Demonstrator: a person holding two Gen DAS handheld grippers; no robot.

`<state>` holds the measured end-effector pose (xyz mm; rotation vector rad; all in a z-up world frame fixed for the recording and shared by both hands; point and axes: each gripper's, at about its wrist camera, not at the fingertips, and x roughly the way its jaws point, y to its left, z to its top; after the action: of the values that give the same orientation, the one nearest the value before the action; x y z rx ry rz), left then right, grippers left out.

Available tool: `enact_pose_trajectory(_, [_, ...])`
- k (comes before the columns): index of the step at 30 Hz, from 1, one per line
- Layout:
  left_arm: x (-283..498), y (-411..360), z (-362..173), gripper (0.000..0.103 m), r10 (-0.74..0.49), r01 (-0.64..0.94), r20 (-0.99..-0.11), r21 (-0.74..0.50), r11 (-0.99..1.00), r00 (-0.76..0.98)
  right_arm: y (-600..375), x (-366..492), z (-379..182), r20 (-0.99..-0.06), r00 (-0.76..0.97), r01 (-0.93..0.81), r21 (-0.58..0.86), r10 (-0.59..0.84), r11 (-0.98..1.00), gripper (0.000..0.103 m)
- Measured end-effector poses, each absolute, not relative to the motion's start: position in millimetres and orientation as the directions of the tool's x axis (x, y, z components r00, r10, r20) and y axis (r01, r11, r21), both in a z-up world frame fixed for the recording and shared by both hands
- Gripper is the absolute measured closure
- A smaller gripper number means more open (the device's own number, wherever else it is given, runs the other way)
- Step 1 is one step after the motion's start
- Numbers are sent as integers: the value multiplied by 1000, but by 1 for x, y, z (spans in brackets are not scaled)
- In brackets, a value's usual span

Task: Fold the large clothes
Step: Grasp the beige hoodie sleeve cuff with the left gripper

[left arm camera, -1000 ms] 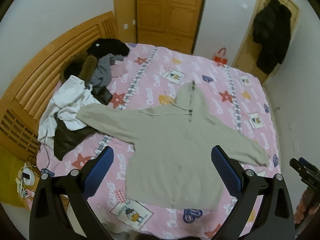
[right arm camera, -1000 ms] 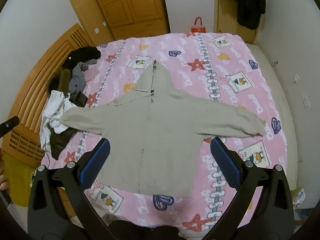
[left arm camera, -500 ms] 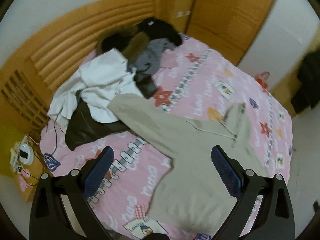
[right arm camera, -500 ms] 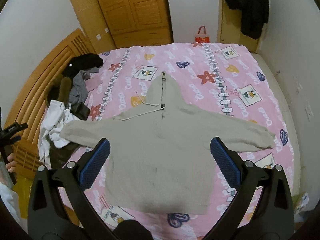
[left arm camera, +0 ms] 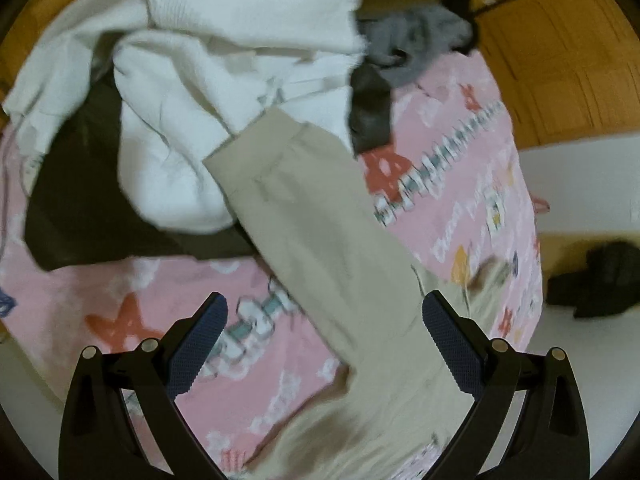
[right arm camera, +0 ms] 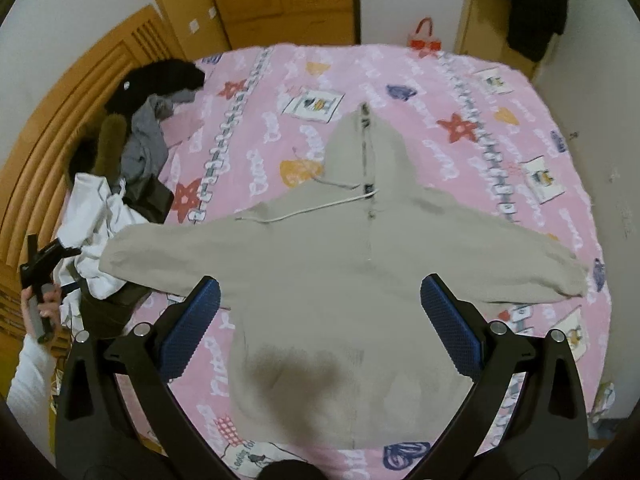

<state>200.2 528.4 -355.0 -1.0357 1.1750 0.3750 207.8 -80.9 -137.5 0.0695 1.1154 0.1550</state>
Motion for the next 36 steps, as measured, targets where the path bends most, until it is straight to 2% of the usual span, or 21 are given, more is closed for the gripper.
enact_pose_trajectory(3, [216, 550, -392, 8, -259, -735, -885, -465, 494, 386, -61, 219, -167, -907, 395, -92, 121, 148, 988, 5])
enact_pose_trajectory(7, [226, 573, -436, 8, -240, -795, -915, -402, 454, 325, -46, 226, -195, -927, 349, -101, 109, 138, 989, 5])
enact_pose_trajectory(11, [235, 572, -462, 8, -219, -805, -944, -327, 495, 248, -41, 228, -207, -936, 328, -116, 91, 125, 989, 5])
enact_pose_trajectory(14, [246, 569, -474, 23, -215, -790, -953, -298, 536, 214, -40, 230, -209, -935, 337, -115, 75, 110, 990, 5])
enact_pose_trajectory(17, [254, 572, -480, 26, -202, -784, -961, -272, 558, 189, -39, 232, -210, -934, 344, -105, 62, 95, 992, 5])
enact_pose_trajectory(20, [259, 576, -486, 44, -207, -778, -961, -270, 567, 183, -39, 234, -211, -933, 351, -87, 52, 80, 995, 5])
enact_pose_trajectory(21, [261, 577, -487, 56, -203, -776, -963, -263, 573, 176, -39, 234, -212, -934, 350, -79, 51, 76, 996, 5])
enact_pose_trajectory(25, [267, 574, -479, 74, -165, -750, -971, -238, 617, 172, -34, 232, -219, -940, 335, -50, 56, 70, 997, 5])
enact_pose_trajectory(28, [268, 562, -463, 81, -91, -727, -982, -186, 661, 169, -34, 227, -222, -929, 358, -51, 80, 93, 995, 5])
enact_pose_trajectory(32, [264, 543, -436, 83, 25, -724, -982, -122, 679, 188, -40, 230, -245, -878, 453, -79, 132, 153, 988, 5])
enact_pose_trajectory(33, [264, 540, -431, 83, 42, -727, -981, -113, 678, 191, -42, 235, -257, -866, 466, -91, 156, 180, 984, 5])
enact_pose_trajectory(34, [262, 534, -427, 89, 44, -727, -978, -121, 676, 203, -40, 245, -275, -865, 465, -98, 161, 188, 982, 5])
enact_pose_trajectory(36, [259, 522, -421, 89, 30, -718, -975, -141, 682, 220, -33, 262, -303, -873, 447, -108, 167, 198, 980, 5])
